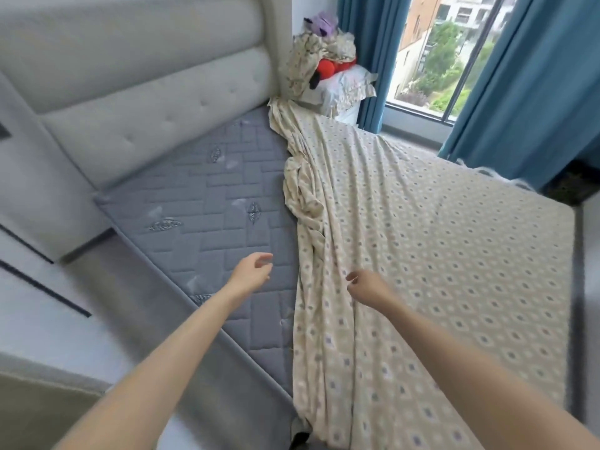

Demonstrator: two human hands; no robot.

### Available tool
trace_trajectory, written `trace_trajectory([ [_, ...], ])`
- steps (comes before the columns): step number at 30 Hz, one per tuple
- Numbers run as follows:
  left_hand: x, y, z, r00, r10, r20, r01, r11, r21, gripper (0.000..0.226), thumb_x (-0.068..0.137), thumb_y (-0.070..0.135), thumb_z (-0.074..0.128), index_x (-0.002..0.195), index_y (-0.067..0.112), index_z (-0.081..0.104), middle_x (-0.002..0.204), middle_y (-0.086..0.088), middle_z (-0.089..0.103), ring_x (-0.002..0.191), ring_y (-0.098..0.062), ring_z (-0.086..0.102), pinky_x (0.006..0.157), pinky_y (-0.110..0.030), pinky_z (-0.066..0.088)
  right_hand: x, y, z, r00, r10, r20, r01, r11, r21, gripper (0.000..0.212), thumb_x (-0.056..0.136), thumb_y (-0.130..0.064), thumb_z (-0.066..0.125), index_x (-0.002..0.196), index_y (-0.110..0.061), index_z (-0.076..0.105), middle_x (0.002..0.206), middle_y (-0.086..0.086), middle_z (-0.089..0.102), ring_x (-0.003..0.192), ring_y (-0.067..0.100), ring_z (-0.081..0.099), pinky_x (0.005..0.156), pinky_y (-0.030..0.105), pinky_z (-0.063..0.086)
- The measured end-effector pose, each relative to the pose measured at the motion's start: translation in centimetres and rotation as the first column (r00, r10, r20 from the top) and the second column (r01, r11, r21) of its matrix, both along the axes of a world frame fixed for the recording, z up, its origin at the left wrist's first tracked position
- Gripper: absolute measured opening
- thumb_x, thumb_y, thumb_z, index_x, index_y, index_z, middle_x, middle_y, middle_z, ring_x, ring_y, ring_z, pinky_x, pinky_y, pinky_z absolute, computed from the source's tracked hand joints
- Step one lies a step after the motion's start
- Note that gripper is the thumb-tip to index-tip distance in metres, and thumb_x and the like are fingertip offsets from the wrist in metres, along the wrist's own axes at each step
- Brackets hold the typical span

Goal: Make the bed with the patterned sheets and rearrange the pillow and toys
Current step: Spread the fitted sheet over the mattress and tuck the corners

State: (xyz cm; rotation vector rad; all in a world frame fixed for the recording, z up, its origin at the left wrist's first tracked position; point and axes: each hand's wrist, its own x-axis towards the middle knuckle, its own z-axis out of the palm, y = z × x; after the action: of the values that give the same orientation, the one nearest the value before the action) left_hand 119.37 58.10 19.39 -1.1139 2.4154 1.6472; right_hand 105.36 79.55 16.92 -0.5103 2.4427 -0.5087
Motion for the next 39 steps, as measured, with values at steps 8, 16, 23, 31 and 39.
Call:
trace_trajectory([
  [8,-6.5,-4.0,-0.7,0.999,0.034,0.022,-0.035,0.998,0.047,0.033,0.098,0.014,0.044,0.130,0.014,0.052,0.125,-0.008,0.059,0.091,-0.018,0.060,0.080,-0.029,0.045,-6.3,-4.9,-2.7,0.998,0.009,0.054,-0.007,1.000,-0.029,0.041,0.092,-0.017,0.045,0.131,-0.016,0.054,0.130,0.001,0.058,0.090,0.010,0.055,0.074,0.021,0.042],
  [16,-15.4,-11.0,-4.6,0.993,-0.051,0.104,0.038,0.992,0.117,0.032,0.098,0.012,0.043,0.129,0.013,0.053,0.125,-0.009,0.059,0.090,-0.019,0.058,0.069,-0.024,0.047,-13.0,-11.7,-7.2,0.982,-0.121,0.146,0.127,0.991,-0.034,0.044,0.091,-0.013,0.046,0.135,-0.011,0.051,0.138,0.003,0.053,0.122,0.019,0.052,0.093,0.026,0.040],
  [23,-24.4,-19.7,-9.4,0.966,-0.200,0.162,0.174,0.971,0.161,0.031,0.097,0.009,0.042,0.125,0.012,0.055,0.122,-0.009,0.060,0.087,-0.019,0.059,0.071,-0.026,0.045,-18.2,-20.7,-12.3,0.962,-0.209,0.174,0.208,0.978,0.026,0.038,0.090,-0.012,0.044,0.124,-0.010,0.061,0.125,0.007,0.063,0.113,0.023,0.058,0.095,0.032,0.047],
  [31,-32.8,-28.3,-16.0,0.893,-0.379,0.243,0.331,0.919,0.216,0.029,0.096,0.009,0.044,0.122,0.014,0.056,0.119,-0.008,0.062,0.083,-0.019,0.060,0.078,-0.026,0.043,-22.3,-30.1,-19.8,0.883,-0.372,0.287,0.350,0.928,0.125,0.040,0.093,-0.015,0.046,0.131,-0.010,0.056,0.133,0.008,0.057,0.124,0.024,0.051,0.100,0.029,0.040],
  [39,-36.2,-32.7,-23.3,0.867,-0.400,0.296,0.328,0.907,0.266,0.032,0.096,0.002,0.040,0.122,0.009,0.057,0.121,-0.010,0.062,0.097,-0.023,0.062,0.060,-0.010,0.047,-25.0,-33.7,-28.5,0.916,-0.229,0.329,0.095,0.921,0.377,0.047,0.093,-0.021,0.042,0.140,-0.023,0.047,0.158,0.018,-0.002,0.147,0.031,-0.001,0.118,0.038,0.017],
])
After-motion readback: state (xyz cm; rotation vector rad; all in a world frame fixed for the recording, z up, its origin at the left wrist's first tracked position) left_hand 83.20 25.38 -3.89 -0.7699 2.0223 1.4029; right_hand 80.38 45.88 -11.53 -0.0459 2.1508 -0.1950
